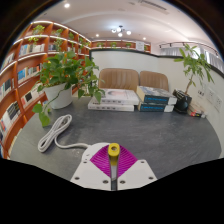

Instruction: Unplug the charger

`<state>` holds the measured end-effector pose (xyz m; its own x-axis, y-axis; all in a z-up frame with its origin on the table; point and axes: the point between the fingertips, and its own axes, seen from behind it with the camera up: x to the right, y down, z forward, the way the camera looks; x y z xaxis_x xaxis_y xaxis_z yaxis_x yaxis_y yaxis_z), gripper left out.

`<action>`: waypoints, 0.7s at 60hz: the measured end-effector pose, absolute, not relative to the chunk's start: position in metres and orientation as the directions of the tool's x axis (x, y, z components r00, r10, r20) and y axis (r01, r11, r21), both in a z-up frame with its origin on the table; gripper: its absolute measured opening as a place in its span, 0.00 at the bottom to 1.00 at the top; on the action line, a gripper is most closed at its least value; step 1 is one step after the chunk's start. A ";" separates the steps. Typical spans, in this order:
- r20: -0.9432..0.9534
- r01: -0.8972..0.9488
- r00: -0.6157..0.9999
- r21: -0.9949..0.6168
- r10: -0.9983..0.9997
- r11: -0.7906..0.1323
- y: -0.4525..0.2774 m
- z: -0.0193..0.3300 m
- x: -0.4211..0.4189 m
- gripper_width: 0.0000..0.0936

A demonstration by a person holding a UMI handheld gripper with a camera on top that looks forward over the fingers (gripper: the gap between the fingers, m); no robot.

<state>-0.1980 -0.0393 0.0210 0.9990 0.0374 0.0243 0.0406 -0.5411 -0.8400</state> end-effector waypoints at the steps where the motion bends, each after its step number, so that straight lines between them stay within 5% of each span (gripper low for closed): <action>1: 0.023 0.044 0.999 -0.833 0.045 -0.551 -0.040 0.021 -0.198 0.06; 6: -0.077 -0.018 0.995 -0.780 0.066 -0.626 -0.039 0.032 -0.199 0.05; 14: -0.070 -0.067 0.998 -0.959 0.001 -0.277 0.006 0.237 -0.126 0.04; 21: -0.080 -0.079 0.997 -0.973 -0.005 -0.216 0.014 0.298 -0.074 0.04; 27: -0.080 -0.083 0.997 -0.954 -0.020 -0.289 0.016 0.260 -0.041 0.04; 42: -0.144 -0.091 0.988 -0.812 0.048 -0.576 -0.012 0.068 -0.038 0.04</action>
